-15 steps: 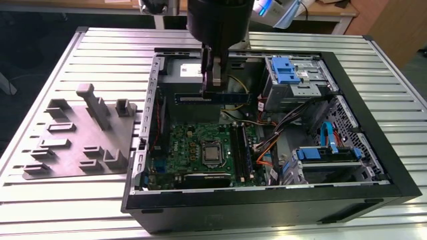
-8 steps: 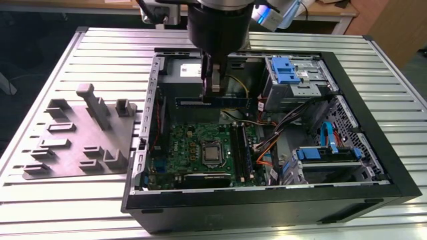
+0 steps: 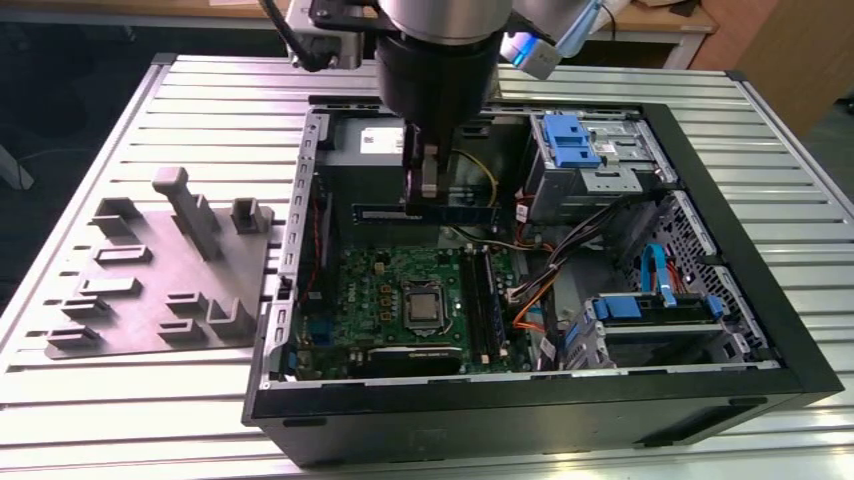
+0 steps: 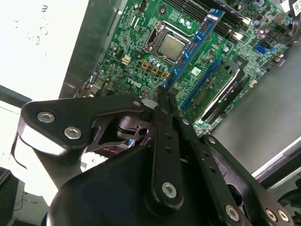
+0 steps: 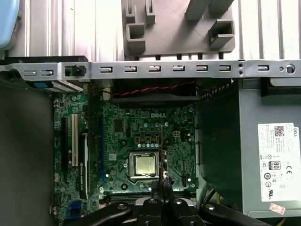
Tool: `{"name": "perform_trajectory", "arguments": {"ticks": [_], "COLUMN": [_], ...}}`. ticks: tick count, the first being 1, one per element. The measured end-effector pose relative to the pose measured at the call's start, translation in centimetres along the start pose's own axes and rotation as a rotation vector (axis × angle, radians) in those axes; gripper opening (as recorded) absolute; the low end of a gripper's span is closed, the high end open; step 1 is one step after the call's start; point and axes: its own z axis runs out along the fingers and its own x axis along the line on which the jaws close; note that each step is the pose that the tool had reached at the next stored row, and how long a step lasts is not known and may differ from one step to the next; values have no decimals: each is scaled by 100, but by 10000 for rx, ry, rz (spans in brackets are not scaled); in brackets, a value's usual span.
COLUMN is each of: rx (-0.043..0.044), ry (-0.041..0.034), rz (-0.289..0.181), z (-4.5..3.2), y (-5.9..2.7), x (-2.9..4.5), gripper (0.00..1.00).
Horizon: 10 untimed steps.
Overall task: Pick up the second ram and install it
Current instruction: 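Pick up the second ram and move it above second insertion slot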
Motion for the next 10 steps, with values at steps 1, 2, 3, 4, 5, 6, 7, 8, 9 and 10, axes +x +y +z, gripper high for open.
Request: {"name": "perform_trajectory", "arguments": {"ticks": [1, 2, 3, 4, 5, 6, 7, 8, 9, 10], "rx": [1, 2, 3, 4, 4, 5, 6, 5, 5, 4], "ry": [-2, -3, -4, -5, -6, -7, -8, -8, -8, -6], "rz": [28, 57, 83, 107, 128, 144, 147, 147, 141, 109], "z": [16, 32, 47, 64, 81, 97, 111, 123, 133, 142], "y": [-2, -4, -6, -7, -9, -10, -11, -12, -12, -13], "x": [1, 2, 4, 5, 6, 7, 7, 7, 7, 8], "gripper": [12, 12, 12, 12, 12, 12, 12, 12, 12, 12]}}
